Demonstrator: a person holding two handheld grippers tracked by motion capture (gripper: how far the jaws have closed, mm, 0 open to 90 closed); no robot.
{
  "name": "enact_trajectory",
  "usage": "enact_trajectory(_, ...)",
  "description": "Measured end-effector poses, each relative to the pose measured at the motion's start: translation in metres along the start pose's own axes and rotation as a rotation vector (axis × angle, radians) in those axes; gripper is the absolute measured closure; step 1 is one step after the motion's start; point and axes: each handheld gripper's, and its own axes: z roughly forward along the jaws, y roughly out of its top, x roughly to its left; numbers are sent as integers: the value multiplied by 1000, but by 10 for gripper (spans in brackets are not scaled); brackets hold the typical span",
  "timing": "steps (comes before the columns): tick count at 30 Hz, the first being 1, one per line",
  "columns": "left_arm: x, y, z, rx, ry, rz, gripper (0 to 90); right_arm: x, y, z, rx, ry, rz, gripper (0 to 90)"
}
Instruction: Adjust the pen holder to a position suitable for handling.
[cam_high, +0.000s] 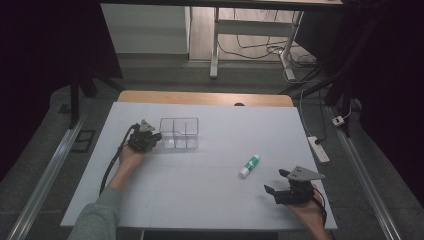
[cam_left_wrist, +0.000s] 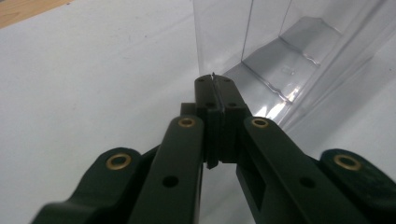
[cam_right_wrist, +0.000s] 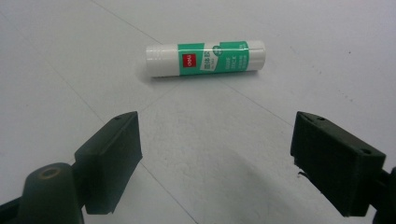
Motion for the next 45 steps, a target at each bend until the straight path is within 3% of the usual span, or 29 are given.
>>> enact_trajectory(17,-15,12,12,7,-20,29,889,1,0,1,6,1,-1,160)
enact_trajectory(45,-31,24,23,-3,-66,36,889,2,0,2,6,2,-1,161)
